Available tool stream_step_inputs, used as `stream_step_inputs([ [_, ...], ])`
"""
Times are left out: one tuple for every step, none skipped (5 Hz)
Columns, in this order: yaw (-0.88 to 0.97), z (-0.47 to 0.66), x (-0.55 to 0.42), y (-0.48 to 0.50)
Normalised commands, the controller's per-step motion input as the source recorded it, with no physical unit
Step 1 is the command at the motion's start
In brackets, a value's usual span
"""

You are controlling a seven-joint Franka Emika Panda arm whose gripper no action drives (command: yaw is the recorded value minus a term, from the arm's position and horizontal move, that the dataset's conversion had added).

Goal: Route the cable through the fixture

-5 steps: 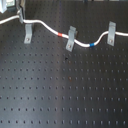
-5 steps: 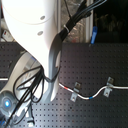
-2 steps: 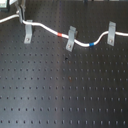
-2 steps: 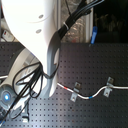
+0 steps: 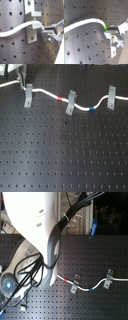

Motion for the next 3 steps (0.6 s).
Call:
stream_step_inputs([
  [0.18, -0.29, -0.257, -0.33],
  [0.21, -0.28, -0.308, -0.317],
  [0.11, -0.1, -0.049, -0.077],
])
